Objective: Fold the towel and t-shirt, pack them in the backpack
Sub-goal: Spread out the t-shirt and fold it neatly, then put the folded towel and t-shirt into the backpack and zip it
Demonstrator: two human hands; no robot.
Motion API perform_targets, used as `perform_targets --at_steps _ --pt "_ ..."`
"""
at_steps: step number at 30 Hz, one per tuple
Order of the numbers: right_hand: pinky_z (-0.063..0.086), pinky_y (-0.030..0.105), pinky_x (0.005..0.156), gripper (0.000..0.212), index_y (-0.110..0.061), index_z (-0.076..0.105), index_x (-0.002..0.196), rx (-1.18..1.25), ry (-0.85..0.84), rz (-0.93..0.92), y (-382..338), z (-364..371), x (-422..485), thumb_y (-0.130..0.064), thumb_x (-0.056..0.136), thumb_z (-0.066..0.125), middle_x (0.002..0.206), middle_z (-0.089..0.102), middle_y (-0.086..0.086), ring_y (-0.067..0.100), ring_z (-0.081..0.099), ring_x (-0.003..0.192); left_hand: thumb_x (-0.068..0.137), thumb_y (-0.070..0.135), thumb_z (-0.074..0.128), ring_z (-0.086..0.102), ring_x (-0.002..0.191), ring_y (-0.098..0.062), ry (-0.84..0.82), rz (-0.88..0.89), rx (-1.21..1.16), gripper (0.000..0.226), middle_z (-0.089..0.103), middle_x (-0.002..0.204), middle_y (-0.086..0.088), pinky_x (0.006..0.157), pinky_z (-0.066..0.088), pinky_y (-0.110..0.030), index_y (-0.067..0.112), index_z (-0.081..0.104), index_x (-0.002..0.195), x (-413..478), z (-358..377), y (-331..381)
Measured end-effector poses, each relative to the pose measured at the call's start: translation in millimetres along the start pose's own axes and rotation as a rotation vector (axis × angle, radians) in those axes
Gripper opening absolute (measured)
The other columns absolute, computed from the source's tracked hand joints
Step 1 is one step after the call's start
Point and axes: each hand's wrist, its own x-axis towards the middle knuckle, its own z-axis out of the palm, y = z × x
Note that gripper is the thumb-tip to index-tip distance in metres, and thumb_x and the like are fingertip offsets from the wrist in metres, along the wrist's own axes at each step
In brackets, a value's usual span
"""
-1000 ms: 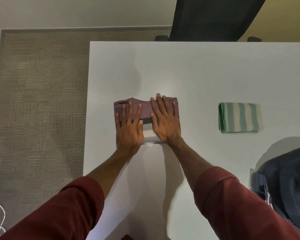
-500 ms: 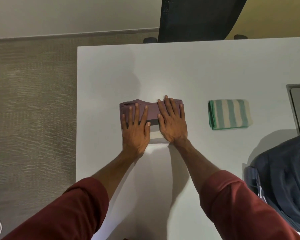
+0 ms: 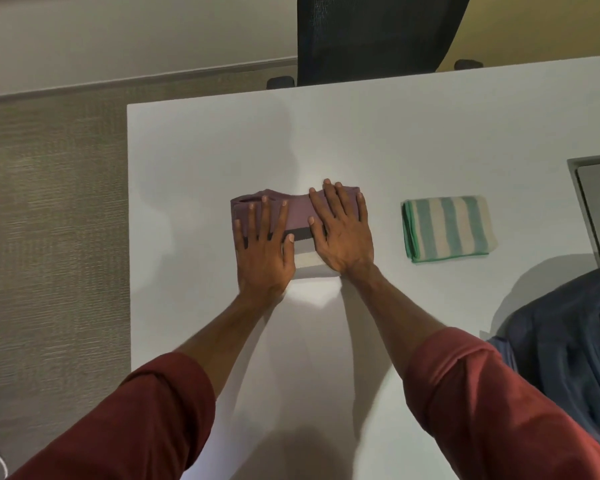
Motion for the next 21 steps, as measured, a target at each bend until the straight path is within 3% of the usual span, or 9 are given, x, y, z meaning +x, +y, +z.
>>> perform_targets --at_steps 12,17,21 --pt "0.011 0.057 0.133 0.059 -0.023 0.035 0.169 0.004 -0.024 0.002 2 -1 4 -0.046 0.114 0.031 0.177 0.028 0.009 0.028 0.021 0.165 0.115 0.04 0.031 -0.003 0.167 -0.029 0.003 -0.018 -0.042 0.065 -0.001 0.18 -0.008 0.131 0.01 -0.062 0.026 0.006 0.173 3 -2 5" --pt "0.008 0.058 0.133 0.06 -0.022 0.028 0.171 0.006 -0.093 -0.027 2 -17 4 -0.045 0.115 0.027 0.179 0.021 0.009 0.03 0.02 0.165 0.114 0.043 0.026 -0.004 0.167 -0.029 -0.043 -0.017 -0.053 0.064 -0.002 0.18 -0.008 0.13 0.008 -0.064 0.026 0.004 0.173 4 -3 4" --pt "0.007 0.056 0.134 0.061 -0.024 0.019 0.173 -0.019 -0.074 0.063 25 -44 -19 -0.047 0.117 0.021 0.181 0.013 0.004 0.023 0.012 0.167 0.115 0.045 0.021 -0.002 0.167 -0.026 -0.058 0.04 -0.046 0.063 0.0 0.18 -0.005 0.13 0.006 -0.065 0.027 0.003 0.173 7 -15 15"
